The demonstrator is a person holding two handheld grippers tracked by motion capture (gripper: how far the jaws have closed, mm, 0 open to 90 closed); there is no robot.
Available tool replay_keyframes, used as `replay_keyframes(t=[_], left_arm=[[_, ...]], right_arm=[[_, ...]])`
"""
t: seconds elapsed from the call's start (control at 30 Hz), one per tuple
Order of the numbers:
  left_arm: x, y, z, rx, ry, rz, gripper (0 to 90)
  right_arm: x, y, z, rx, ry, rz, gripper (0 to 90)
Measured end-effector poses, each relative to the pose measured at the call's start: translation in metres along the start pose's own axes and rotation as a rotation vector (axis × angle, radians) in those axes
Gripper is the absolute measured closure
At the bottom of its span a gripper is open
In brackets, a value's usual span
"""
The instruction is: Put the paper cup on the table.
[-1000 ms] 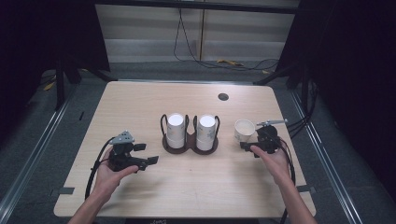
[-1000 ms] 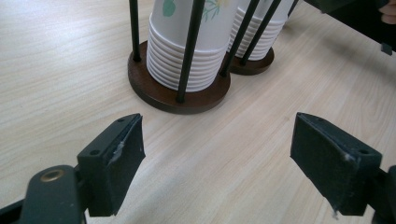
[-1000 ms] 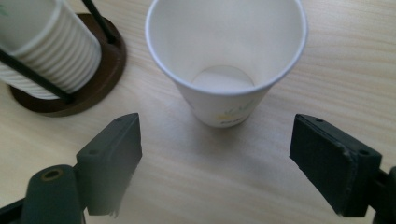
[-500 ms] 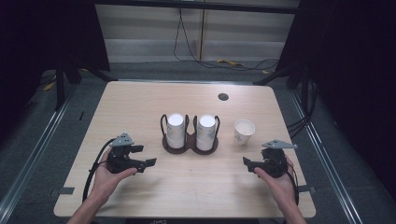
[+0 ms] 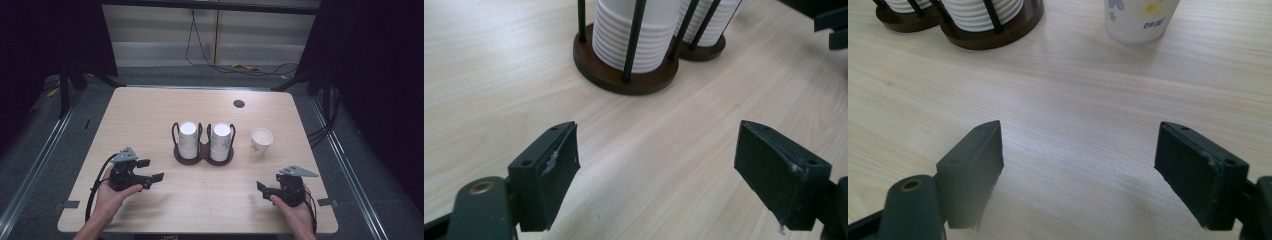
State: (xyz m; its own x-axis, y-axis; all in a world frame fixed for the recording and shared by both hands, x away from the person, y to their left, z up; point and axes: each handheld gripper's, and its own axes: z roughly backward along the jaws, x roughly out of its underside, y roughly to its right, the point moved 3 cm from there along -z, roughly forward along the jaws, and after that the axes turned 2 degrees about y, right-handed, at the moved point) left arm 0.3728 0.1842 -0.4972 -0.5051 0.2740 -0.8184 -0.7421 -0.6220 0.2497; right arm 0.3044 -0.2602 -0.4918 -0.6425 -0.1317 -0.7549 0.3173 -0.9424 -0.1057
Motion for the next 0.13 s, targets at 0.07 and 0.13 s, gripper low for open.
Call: replay_keyframes(t=[0.07, 0.13], left_arm=[[0.0038, -0.0013, -0.0029, -0.004, -0.010, 0.015, 18.0], [0.0055, -0.0019, -0.0042, -0.011, -0.021, 0.015, 18.0]], right_arm=[[-0.0004, 0.0024, -0.0044, 0.004, 0.008, -0.003, 19.3], [-0.0007, 0.0042, -0.0070, 0.011, 0.004, -0.001, 19.4]])
